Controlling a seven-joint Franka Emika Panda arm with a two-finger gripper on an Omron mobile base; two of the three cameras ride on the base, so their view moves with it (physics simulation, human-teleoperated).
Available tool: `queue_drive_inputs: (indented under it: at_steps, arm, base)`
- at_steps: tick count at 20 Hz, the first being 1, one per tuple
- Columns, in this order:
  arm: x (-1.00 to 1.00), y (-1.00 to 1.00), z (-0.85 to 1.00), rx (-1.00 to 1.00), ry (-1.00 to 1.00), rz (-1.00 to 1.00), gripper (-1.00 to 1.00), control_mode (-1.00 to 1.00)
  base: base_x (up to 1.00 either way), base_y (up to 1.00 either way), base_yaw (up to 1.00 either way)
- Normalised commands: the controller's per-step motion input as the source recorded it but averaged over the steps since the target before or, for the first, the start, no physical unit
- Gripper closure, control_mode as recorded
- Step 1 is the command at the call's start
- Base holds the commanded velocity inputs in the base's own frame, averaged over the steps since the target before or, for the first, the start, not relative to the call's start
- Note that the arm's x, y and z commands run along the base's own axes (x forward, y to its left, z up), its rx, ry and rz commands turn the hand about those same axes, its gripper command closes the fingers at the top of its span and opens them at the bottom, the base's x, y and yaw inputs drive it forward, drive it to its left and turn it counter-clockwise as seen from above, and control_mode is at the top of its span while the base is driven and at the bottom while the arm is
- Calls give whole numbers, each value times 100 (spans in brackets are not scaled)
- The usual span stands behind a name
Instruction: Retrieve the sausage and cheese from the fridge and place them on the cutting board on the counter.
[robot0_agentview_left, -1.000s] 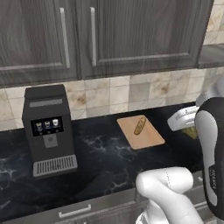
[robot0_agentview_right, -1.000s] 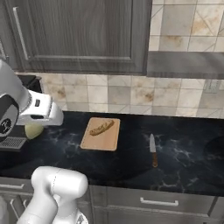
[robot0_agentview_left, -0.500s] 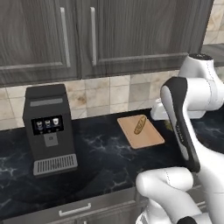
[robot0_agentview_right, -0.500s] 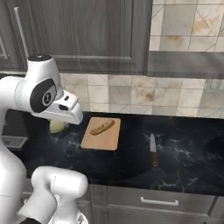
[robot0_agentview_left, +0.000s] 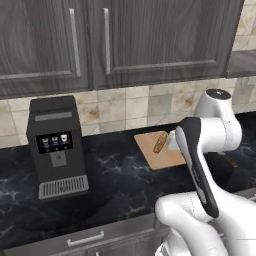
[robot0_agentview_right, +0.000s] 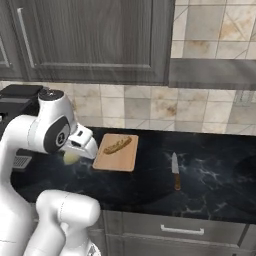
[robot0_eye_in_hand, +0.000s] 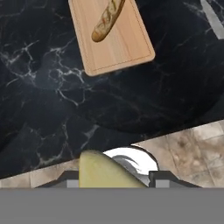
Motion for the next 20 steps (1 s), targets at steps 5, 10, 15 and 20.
queue_drive_inputs:
  at_steps: [5,10,15,20]
  arm:
    - [54,-24,-49,0,0,-3,100,-100]
    - [88,-53,-39,0,1,-8,100,-100]
    - [92,-23,-31,0,0,-6,100,-100]
    - [85,-5,-26,0,0,-2,100,-100]
  base:
    - [0,0,0]
    - [0,0,0]
    - [0,0,0]
    - [0,0,0]
